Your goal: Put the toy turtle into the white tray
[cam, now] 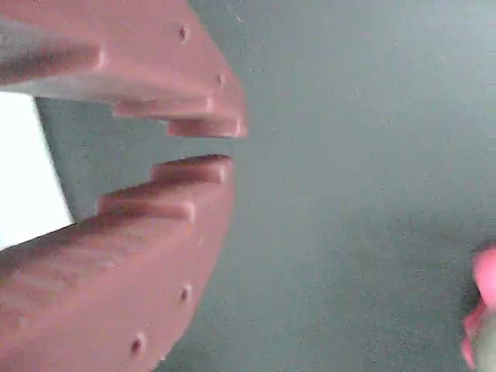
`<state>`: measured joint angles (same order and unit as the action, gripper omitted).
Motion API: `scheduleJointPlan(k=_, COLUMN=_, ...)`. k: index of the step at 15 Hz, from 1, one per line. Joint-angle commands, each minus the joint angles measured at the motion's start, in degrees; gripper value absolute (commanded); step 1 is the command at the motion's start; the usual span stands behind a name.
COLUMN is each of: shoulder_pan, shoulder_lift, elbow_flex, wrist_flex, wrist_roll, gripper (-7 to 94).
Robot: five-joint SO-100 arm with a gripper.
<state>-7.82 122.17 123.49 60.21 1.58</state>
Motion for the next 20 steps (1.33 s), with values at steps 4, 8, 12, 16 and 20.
scheduleJointPlan(k=4, shoulder_pan=-3.8, shoulder_lift=-22.8, elbow_flex=-29.3, wrist_flex=4.2, wrist_roll=5.8, gripper=0)
scheduleJointPlan(k=8, shoulder_pan=-5.1, shoulder_lift=-32.7, elbow_flex=-42.6, wrist_flex=7.6, wrist_roll=7.2, gripper=4)
scheduleJointPlan(k=12, shoulder_pan=-7.0, shoulder_lift=-42.2, elbow_flex=-53.5, wrist_flex=9.9, wrist_roll=8.0, gripper=20)
scheduleJointPlan(k=16, shoulder_pan=-8.6, shoulder_lift=-53.3, elbow_flex=-67.3, wrist_flex=16.1, wrist_roll=10.0, gripper=44)
scheduleJointPlan(k=20, shoulder_pan=-9.5, shoulder_lift=-62.3, elbow_flex=-79.0, wrist_flex=21.7, wrist_roll=10.3, gripper=55)
